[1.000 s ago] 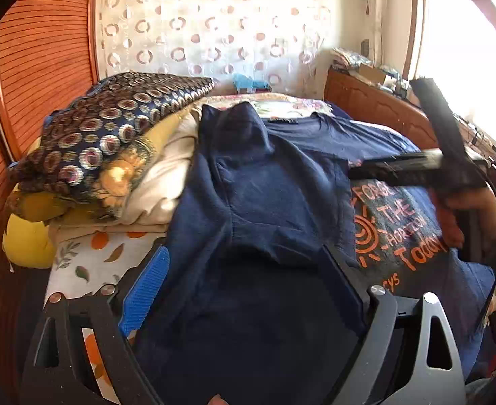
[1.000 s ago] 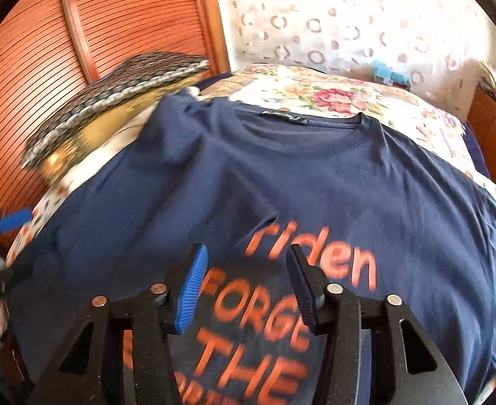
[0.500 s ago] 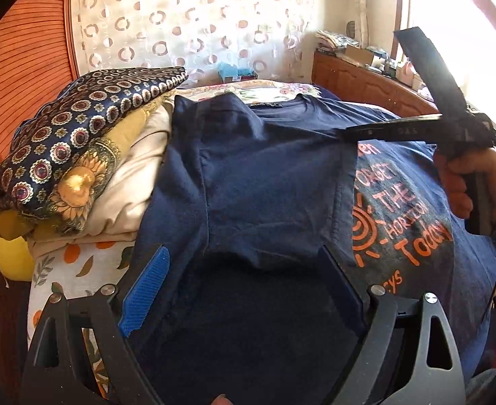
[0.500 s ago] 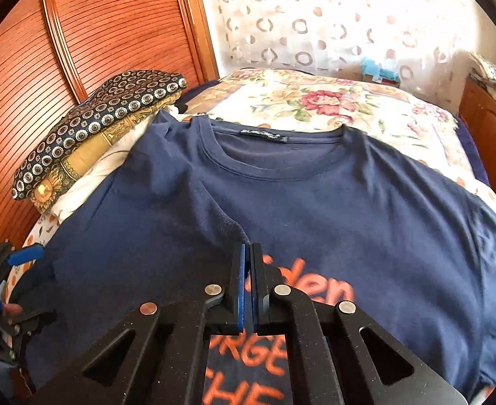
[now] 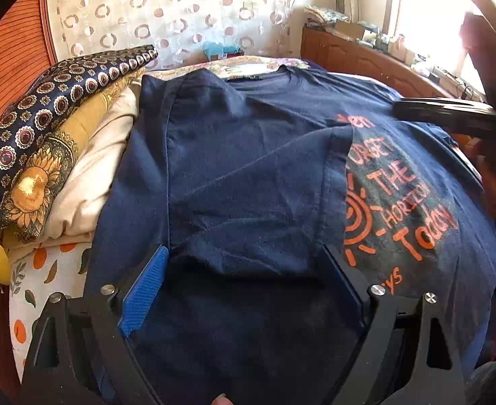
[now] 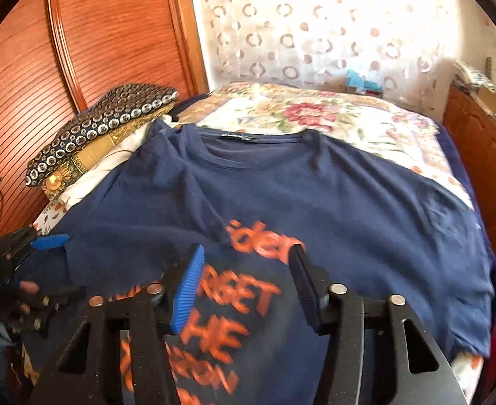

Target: Fold small clothes

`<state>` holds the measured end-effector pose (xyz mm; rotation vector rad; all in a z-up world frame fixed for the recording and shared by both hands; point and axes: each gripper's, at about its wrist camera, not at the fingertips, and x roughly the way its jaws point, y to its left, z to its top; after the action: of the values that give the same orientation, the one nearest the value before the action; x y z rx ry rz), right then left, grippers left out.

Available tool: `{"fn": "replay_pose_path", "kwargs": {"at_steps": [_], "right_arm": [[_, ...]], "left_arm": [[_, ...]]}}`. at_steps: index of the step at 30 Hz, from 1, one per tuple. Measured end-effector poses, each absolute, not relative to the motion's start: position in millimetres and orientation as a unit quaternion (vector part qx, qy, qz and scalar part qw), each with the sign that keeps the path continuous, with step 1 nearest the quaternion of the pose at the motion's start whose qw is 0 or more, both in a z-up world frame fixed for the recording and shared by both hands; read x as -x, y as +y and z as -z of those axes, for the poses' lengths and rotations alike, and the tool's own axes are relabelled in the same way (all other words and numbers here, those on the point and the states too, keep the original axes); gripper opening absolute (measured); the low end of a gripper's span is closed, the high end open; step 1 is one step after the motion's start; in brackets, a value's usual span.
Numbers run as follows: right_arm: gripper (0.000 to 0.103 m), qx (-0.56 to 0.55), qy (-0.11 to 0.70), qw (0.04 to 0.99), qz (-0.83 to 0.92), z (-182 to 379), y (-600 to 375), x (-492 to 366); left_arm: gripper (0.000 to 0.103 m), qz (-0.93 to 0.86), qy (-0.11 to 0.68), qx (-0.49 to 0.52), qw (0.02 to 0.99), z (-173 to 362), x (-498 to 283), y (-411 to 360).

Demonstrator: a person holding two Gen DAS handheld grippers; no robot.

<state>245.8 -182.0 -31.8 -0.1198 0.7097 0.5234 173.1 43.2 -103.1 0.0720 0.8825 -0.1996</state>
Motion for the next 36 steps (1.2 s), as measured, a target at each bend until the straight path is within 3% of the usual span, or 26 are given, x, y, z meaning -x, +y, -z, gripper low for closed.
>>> {"fn": "replay_pose_path", "kwargs": {"at_steps": [8,16,27,30,36], "right_arm": [[0.055,0.059,0.347,0.918,-0.185,33,-292,-192],[0.055,0.016,0.383,0.921,-0.078,59,-404,-191],[0.055,-0.056,0.389,0.916,-0.074,73,-421,-217],[0.045,-0.081,0.390,0.914,-0.082,76,-430,-227],[0.012,-0.121,0.388,0.907,-0.107,82,-438,-234]], "left_arm": [[0.090,0.094,0.426,-0.035,0.899,104,-170,44],[0.090,0.094,0.428,-0.038,0.898,105,-173,43],[0.090,0.124,0.392,-0.030,0.911,65,-162,19],[0.090,0.141,0.373,-0.038,0.916,50,-154,2],[0.090,0.165,0.356,-0.053,0.918,40,-139,-20]]}}
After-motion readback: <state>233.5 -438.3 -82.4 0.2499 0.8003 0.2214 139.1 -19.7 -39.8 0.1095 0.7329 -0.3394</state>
